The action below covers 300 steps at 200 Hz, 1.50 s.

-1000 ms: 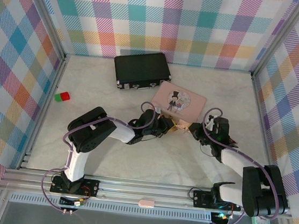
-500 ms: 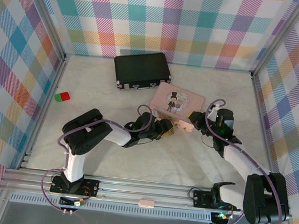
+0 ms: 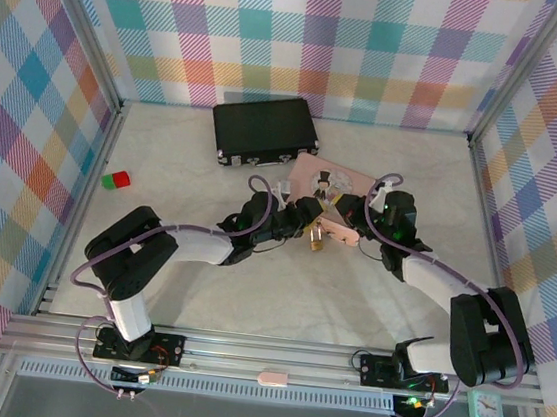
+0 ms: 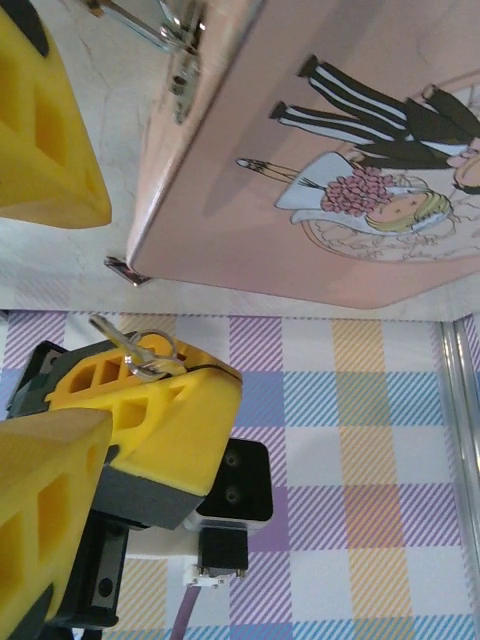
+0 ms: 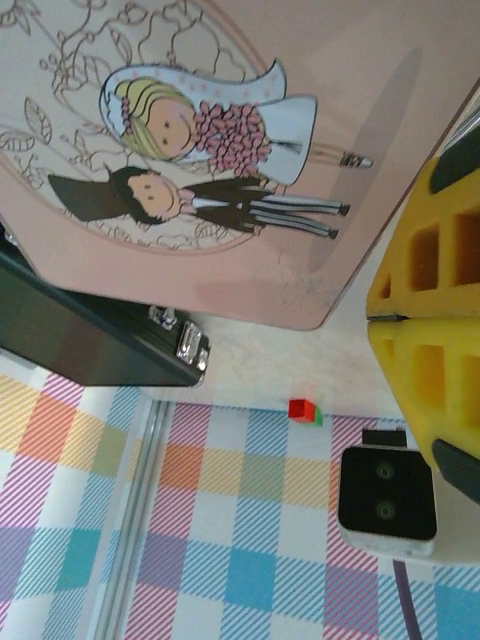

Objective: Unlock the padlock with the key

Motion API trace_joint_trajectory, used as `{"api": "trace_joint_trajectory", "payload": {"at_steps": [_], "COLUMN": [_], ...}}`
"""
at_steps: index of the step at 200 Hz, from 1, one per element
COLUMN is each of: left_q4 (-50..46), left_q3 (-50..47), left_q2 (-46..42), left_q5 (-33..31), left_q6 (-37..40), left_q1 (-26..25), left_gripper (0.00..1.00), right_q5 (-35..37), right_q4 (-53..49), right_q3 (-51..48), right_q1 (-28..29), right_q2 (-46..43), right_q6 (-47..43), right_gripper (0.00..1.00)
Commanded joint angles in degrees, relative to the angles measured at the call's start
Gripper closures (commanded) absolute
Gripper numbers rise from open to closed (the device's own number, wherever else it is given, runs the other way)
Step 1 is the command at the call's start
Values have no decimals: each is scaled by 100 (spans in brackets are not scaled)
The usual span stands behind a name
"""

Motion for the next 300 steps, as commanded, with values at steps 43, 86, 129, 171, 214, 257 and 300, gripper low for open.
{"api": "trace_joint_trajectory", "payload": {"at_steps": [43, 86, 129, 171, 214, 257, 300], "left_q4": [466, 666, 684, 667, 854, 728, -2954], "left_q3": [446, 610, 649, 699, 642, 823, 1888], "left_q2": [356, 605, 656, 661, 631, 456, -162], "left_q5": [-200, -298, -369, -327, 305, 2185, 3392], "left_q6": [45, -34, -35, -31, 211, 1026, 3790], "left_q1": [44, 56, 106, 152, 456, 1056, 1258], "left_gripper": [58, 69, 74, 98, 100, 100, 100], "right_q5": [247, 272, 298, 274, -122, -1503, -2710], "right_q4": [1055, 1058, 1133, 1138, 809, -161, -471], "right_q3": [-34, -66, -141, -142, -16, 273, 576], "right_q1": [107, 110, 107, 107, -89, -869, -1106], "right_q2": [219, 174, 197, 192, -41, -371, -303], "right_q6": [826, 891, 955, 948, 183, -847, -1589], "right_gripper": [100, 100, 100, 100, 76, 56, 54]}}
